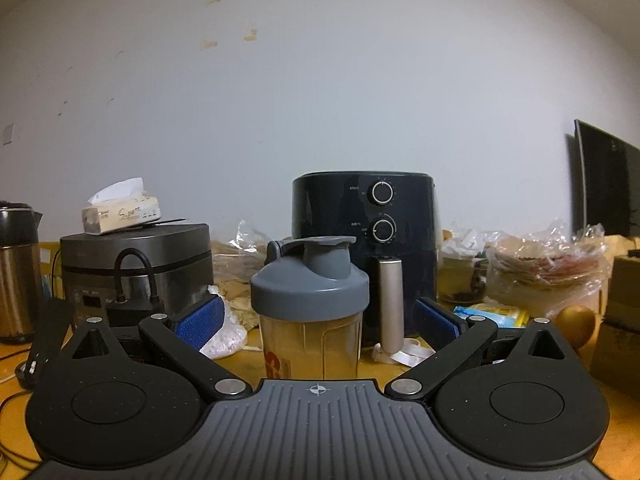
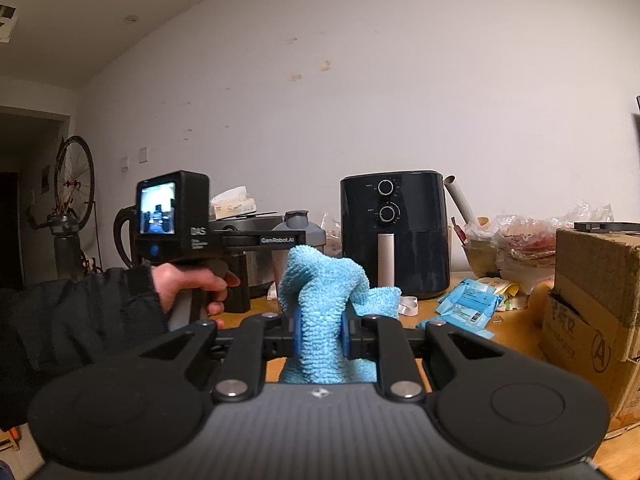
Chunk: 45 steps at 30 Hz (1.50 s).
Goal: Clean container
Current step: 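Lower the shaker bottle onto the table and open the left gripper, then lower the blue cloth to the table and open the right gripper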
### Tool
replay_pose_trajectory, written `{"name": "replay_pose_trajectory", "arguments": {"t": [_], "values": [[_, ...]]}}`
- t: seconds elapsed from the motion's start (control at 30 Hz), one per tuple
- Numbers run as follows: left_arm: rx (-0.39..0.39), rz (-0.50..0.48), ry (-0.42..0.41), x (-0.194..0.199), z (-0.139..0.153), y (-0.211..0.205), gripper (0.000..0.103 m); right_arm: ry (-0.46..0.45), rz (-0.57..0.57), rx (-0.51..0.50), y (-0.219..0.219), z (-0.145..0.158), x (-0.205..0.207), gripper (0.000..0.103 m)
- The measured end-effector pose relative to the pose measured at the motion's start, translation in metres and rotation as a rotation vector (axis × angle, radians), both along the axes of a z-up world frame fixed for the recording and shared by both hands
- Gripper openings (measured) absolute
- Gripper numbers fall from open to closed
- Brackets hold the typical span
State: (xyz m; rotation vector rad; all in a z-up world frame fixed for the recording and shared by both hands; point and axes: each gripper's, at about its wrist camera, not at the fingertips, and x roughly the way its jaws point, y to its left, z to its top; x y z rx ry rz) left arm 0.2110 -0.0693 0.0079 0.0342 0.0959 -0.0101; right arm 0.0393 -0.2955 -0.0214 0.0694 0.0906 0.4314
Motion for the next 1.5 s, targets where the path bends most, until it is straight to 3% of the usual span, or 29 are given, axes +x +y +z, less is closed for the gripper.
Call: {"name": "replay_pose_trajectory", "arguments": {"t": [0.67, 1.1, 1.2, 1.5], "values": [[-0.014, 0.010, 0.039, -0.077, 0.011, -0.001, 0.103, 0.000, -0.007, -0.012, 0.006, -0.001, 0.003, 0.016], [-0.010, -0.009, 0.062, -0.081, 0.011, -0.006, 0.103, 0.014, -0.007, -0.035, 0.012, 0.003, 0.005, 0.014], [-0.022, -0.008, 0.104, -0.078, 0.010, -0.004, 0.103, 0.040, -0.021, -0.049, 0.013, 0.008, 0.009, 0.014], [-0.059, 0.028, 0.271, -0.066, 0.009, 0.006, 0.103, 0.254, -0.021, -0.100, 0.012, 0.023, 0.045, 0.013]]}}
